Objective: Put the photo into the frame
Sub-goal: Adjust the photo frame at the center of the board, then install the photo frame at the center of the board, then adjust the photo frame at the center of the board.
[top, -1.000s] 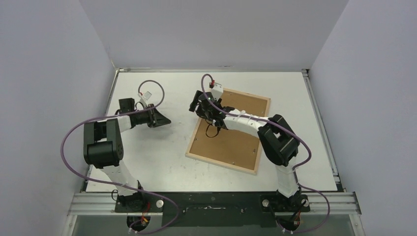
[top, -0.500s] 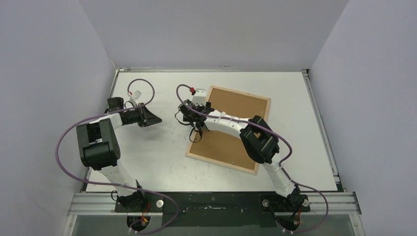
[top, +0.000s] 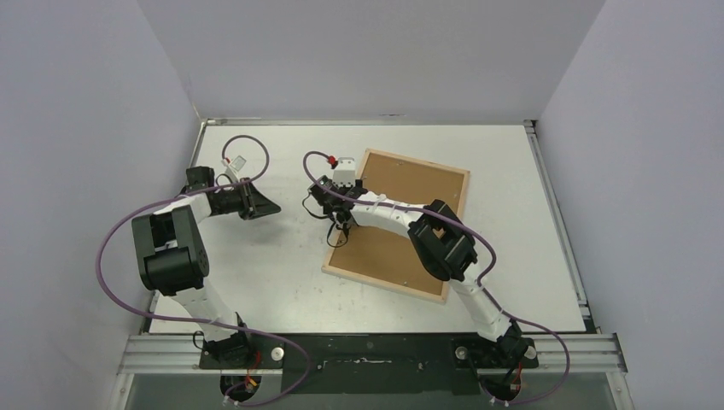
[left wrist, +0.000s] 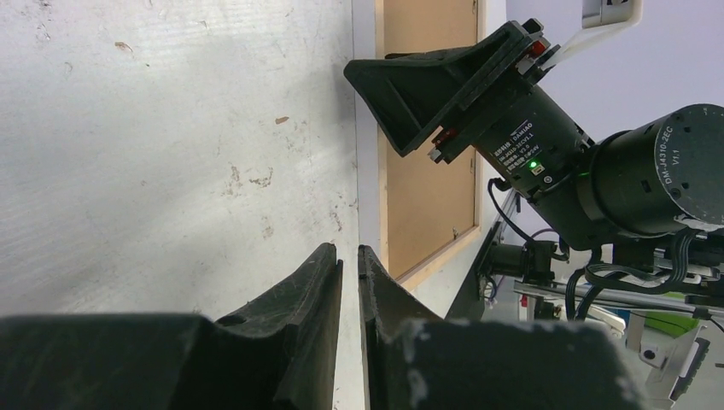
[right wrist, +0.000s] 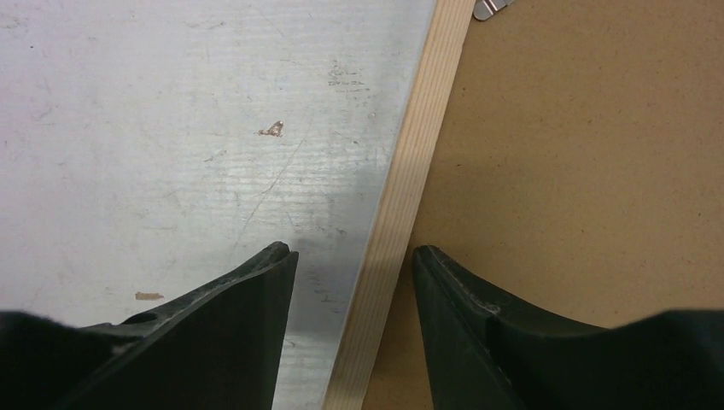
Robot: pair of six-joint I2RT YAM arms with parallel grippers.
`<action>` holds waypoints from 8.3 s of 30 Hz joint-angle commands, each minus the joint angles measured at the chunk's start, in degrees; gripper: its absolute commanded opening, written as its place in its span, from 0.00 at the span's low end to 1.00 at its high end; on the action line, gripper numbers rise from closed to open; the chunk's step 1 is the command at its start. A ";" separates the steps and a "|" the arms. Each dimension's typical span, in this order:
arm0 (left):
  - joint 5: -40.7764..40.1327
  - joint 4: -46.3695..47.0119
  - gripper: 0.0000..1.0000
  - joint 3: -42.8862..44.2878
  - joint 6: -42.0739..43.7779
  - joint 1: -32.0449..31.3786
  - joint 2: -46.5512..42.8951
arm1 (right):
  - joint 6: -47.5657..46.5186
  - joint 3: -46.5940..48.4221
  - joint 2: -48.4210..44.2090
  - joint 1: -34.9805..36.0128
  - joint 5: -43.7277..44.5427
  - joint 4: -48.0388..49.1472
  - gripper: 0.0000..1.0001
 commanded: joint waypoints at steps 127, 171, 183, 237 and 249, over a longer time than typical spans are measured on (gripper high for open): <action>-12.11 -5.15 0.11 3.95 4.79 -23.26 8.50 | 45.94 -50.18 -28.94 8.66 -23.43 34.00 0.63; -9.79 -10.42 0.09 7.85 5.68 -20.47 5.51 | 24.26 -46.72 -36.94 2.05 -18.36 34.36 0.56; -7.97 -15.40 0.34 14.92 5.94 -5.72 1.84 | 1.28 -11.33 -12.57 -1.75 -18.73 17.26 0.56; -5.45 -18.57 0.33 16.38 9.92 3.36 3.32 | -29.96 -22.92 -19.39 12.93 -24.61 15.47 0.05; -7.64 -11.24 0.34 16.56 6.01 -2.96 6.04 | -26.82 -26.69 -30.19 13.05 -26.17 14.85 0.59</action>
